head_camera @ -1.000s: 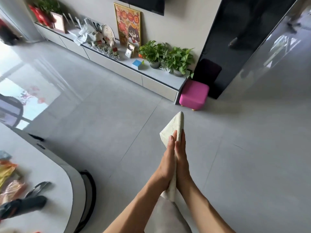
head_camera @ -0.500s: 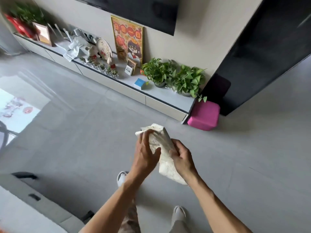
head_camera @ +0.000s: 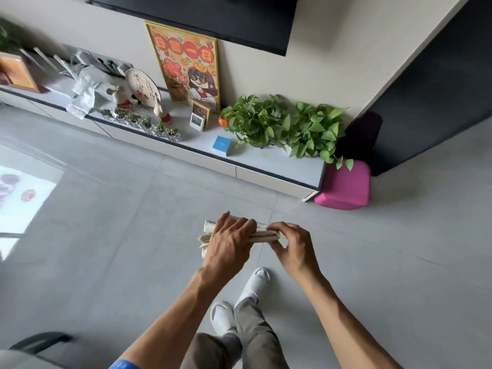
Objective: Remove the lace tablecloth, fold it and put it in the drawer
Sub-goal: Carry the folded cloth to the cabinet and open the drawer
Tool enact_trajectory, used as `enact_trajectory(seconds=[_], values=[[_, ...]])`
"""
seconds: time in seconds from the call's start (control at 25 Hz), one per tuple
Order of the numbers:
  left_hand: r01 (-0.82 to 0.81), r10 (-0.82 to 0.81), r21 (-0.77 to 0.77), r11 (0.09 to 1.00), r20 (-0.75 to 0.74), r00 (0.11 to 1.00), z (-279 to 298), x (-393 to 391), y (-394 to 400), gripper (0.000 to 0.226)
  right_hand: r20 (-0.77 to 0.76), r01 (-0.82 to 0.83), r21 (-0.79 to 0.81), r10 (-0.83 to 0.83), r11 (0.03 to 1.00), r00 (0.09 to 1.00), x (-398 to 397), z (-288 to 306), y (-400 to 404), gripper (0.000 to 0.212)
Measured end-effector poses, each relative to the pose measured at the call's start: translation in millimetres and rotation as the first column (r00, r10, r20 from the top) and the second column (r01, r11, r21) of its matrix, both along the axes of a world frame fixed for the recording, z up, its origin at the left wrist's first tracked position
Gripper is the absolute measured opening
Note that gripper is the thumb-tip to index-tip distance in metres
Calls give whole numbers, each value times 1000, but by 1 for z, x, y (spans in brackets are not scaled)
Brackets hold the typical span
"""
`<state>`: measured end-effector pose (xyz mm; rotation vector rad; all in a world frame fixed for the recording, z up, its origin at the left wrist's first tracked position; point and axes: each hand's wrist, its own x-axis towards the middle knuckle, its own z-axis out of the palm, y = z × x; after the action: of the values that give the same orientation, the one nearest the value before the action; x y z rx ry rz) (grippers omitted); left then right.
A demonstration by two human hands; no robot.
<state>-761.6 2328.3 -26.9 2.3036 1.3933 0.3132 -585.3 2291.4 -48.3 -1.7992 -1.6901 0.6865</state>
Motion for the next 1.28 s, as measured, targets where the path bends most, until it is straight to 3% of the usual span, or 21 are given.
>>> enact_trajectory(seconds=[0.32, 0.52, 0.6, 0.72, 0.8, 0.84, 0.92, 1.0, 1.04, 1.12, 1.28], values=[[73, -82, -201, 977, -33, 996, -129, 4, 98, 16, -53, 153, -98, -158, 983, 986, 1, -133, 82, 24], [159, -160, -251, 955, 19, 987, -251, 2, 139, 14, -39, 280, -225, -296, 933, 954, -8, -253, 106, 23], [225, -209, -265, 937, 89, 974, -298, -7, 151, 10, -103, 304, -292, -345, 907, 933, -13, -298, 113, 23], [283, -244, -336, 898, 153, 958, -356, -25, 192, 17, -302, 197, -463, -363, 864, 882, -1, -351, 135, 26], [168, -93, -422, 891, 193, 977, -413, -34, 221, 21, -517, 154, -495, -432, 855, 739, 22, -400, 155, 31], [75, 61, -517, 853, 240, 969, -441, -38, 235, 22, -606, 198, -500, -504, 843, 615, 34, -424, 165, 31], [5, 340, -727, 687, 328, 881, -491, -45, 254, 22, -730, 303, -564, -635, 768, 253, 55, -477, 178, 28], [28, 427, -806, 591, 342, 837, -528, -51, 268, 26, -749, 350, -651, -645, 673, -152, 73, -531, 185, 42], [57, 418, -812, 581, 358, 835, -544, -52, 276, 29, -731, 359, -681, -615, 638, -295, 80, -560, 192, 49], [148, 348, -812, 565, 397, 849, -567, -49, 295, 29, -691, 355, -719, -555, 598, -463, 88, -614, 205, 63], [293, 73, -763, 576, 404, 912, -597, -30, 319, 26, -653, 316, -726, -466, 611, -598, 89, -696, 228, 92]])
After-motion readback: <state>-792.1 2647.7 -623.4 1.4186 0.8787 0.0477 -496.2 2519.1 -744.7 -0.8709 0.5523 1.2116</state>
